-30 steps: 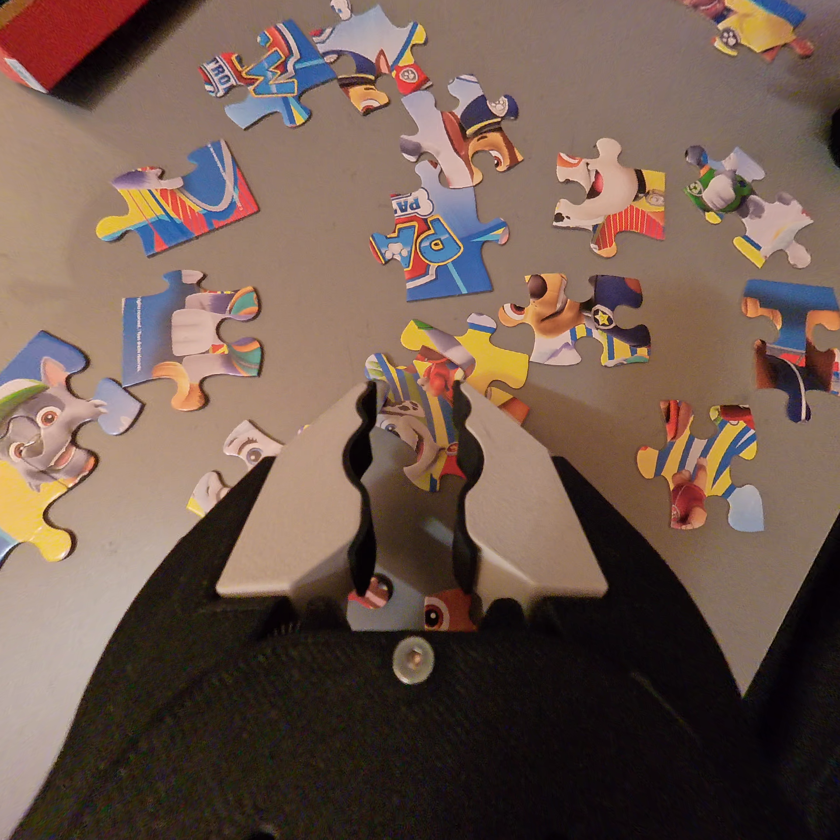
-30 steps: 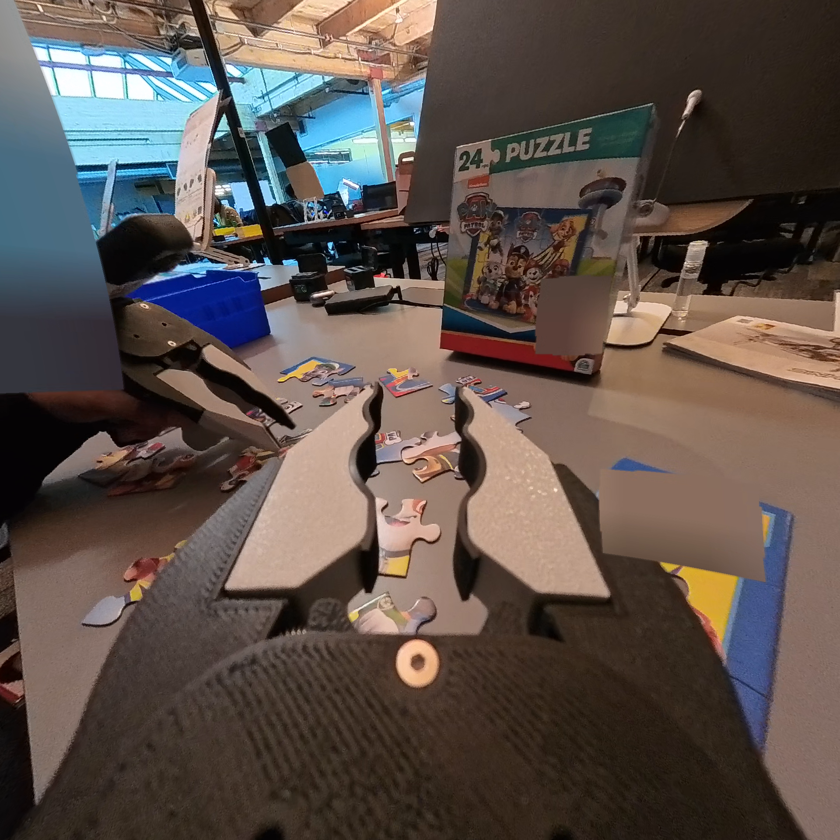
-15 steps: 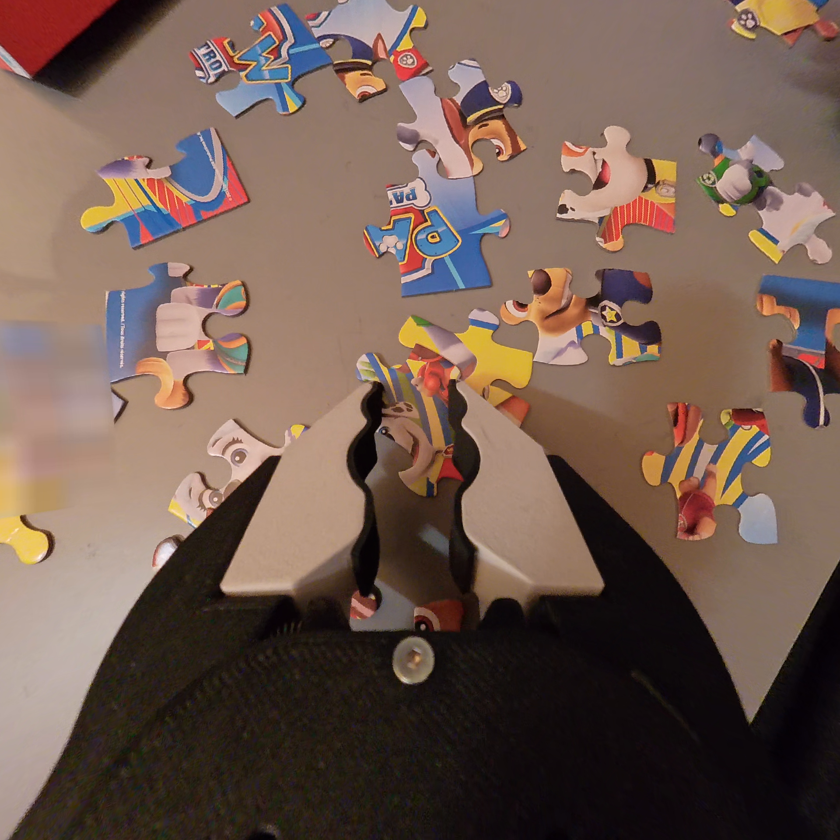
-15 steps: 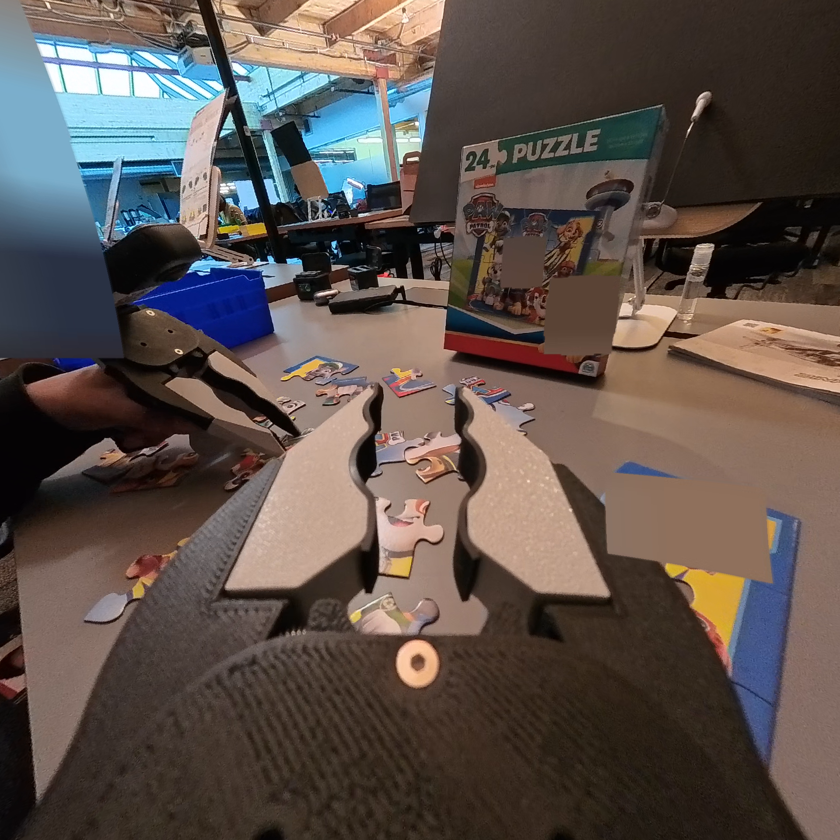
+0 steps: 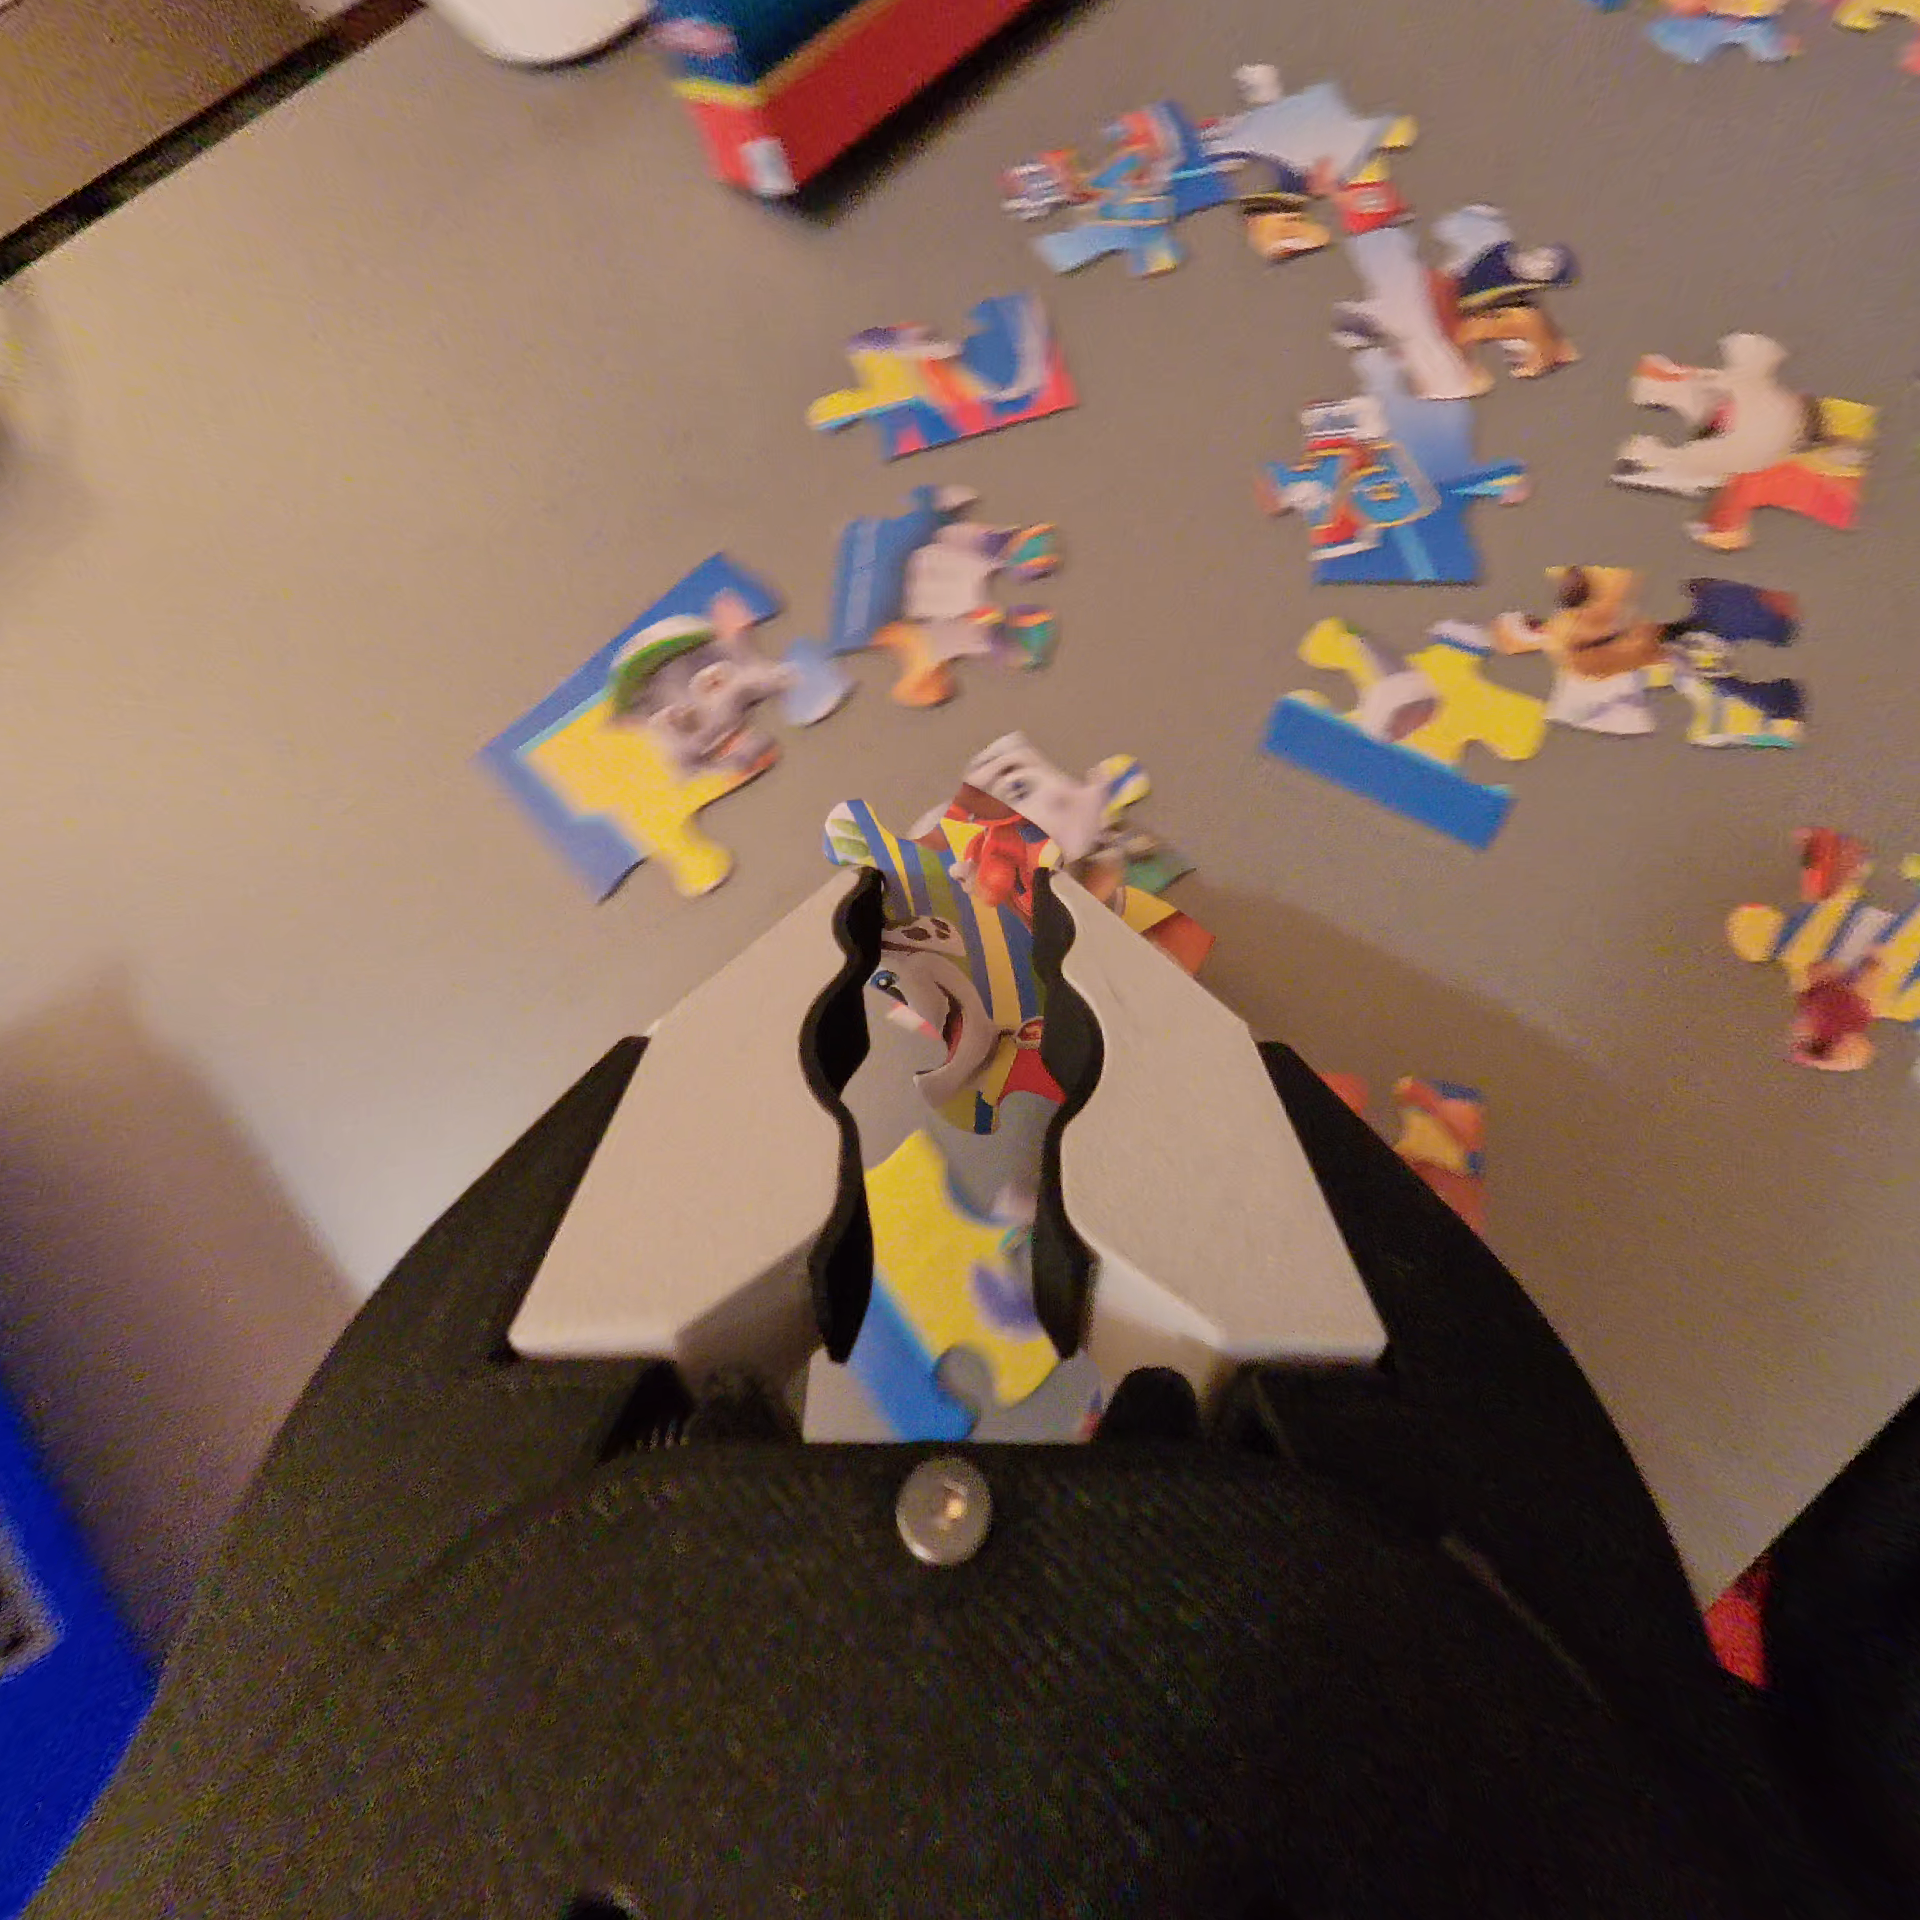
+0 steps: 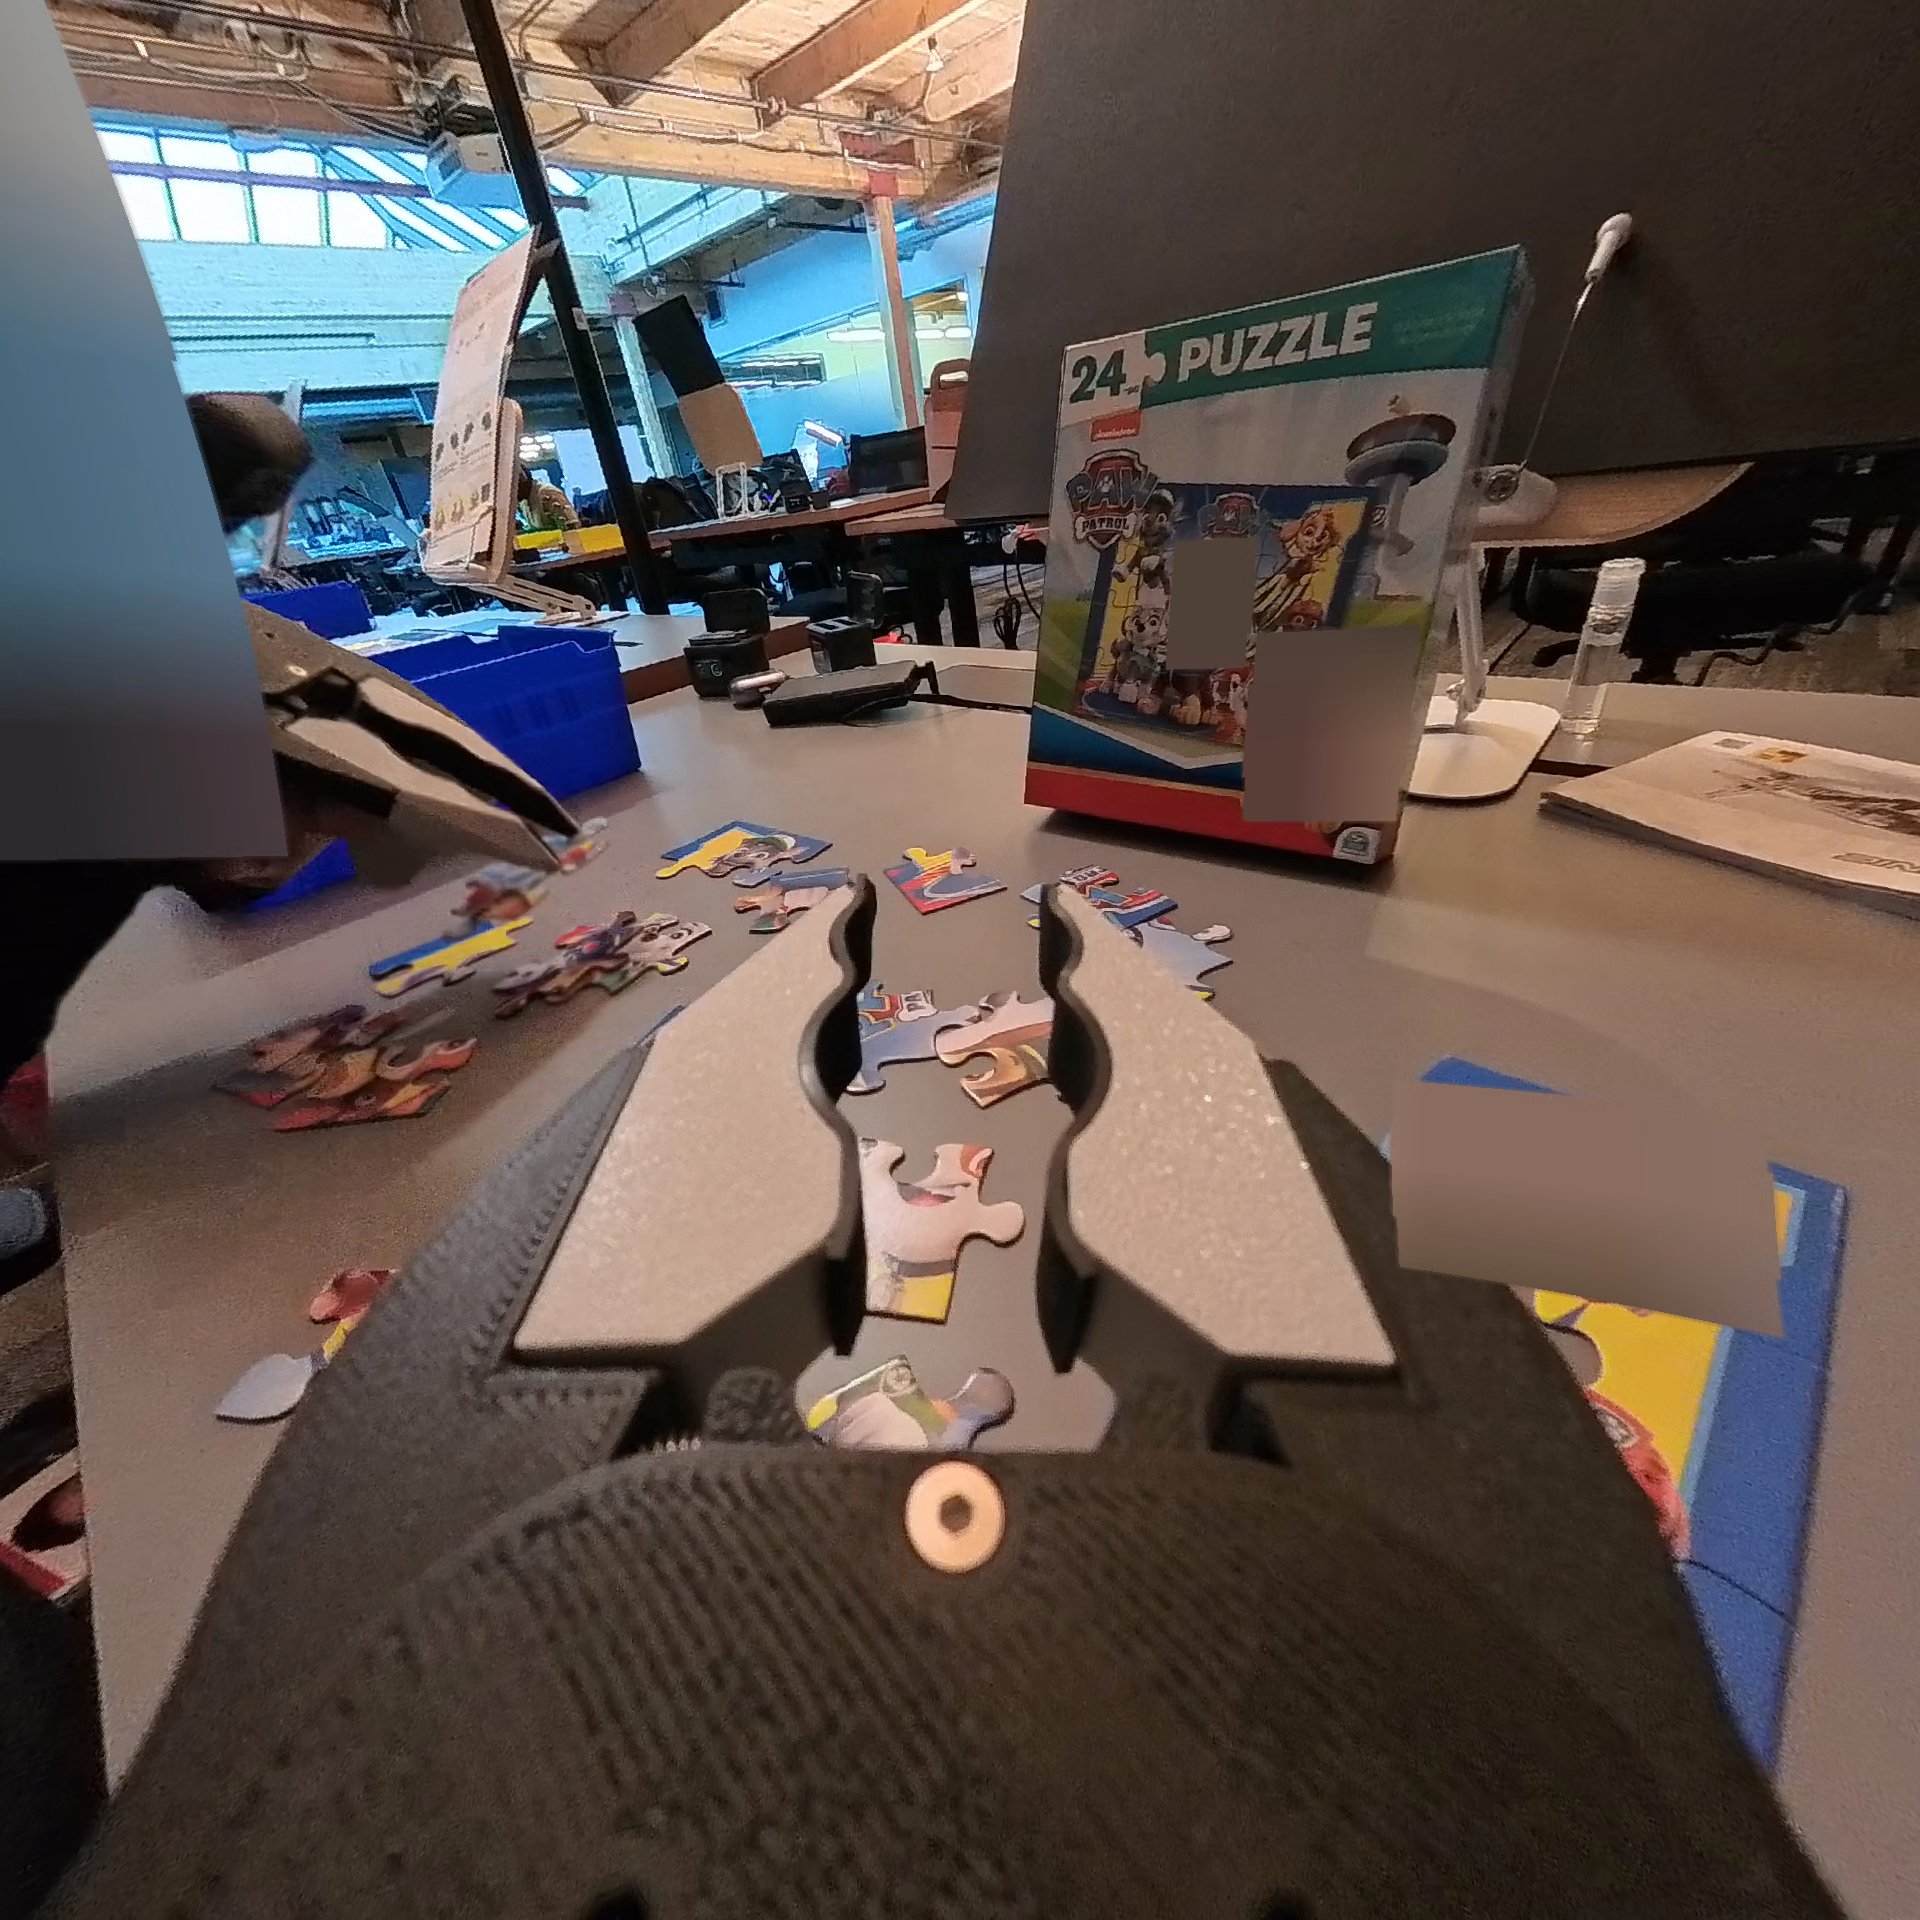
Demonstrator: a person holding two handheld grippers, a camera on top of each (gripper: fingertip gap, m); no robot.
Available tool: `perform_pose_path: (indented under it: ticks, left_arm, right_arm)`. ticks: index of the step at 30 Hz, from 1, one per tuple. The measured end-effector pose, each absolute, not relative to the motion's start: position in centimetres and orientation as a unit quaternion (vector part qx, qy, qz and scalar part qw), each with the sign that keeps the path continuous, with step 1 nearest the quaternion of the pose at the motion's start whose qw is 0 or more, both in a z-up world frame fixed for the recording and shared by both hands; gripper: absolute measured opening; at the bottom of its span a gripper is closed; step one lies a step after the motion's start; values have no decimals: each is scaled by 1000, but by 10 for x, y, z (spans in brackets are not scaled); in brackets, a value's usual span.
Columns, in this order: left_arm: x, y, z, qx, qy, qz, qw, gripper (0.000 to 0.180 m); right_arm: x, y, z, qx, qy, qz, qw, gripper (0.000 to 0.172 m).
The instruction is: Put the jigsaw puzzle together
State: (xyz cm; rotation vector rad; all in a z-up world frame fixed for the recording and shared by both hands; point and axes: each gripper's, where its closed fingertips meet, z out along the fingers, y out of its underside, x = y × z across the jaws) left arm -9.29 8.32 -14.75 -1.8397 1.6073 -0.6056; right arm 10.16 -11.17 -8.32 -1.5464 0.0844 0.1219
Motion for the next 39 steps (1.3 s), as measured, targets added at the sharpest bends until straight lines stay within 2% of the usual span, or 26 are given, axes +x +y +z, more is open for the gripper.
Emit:
perform_pose_path:
  ticks: [7,16,19,21,25,28,32,39]
  left_arm:
    - [-175,156,-157,-782,506,-193,307,26]
    - [-204,165,-185,-806,509,-149,265,27]
    - [-202,168,-176,-807,496,-150,283,43]
    - [-196,167,-159,-798,490,-162,312,45]
    - [-153,135,-115,-747,497,-253,363,43]
    - [-106,91,-102,-692,528,-328,368,46]
    - [-67,34,-137,-661,611,-321,295,58]
    - [-45,-2,-156,-643,643,-325,261,59]
  right_arm:
    - [102,-111,-84,-699,38,55,712,31]
    - [101,-111,-85,-702,36,51,710,30]
    - [101,-111,-84,-701,35,51,711,30]
    - [101,-111,-84,-700,35,51,712,30]
    - [100,-112,-84,-700,34,50,712,30]
    - [99,-112,-84,-700,31,48,712,30]
    - [97,-111,-85,-702,26,51,710,31]
    - [91,-113,-85,-703,15,50,710,32]
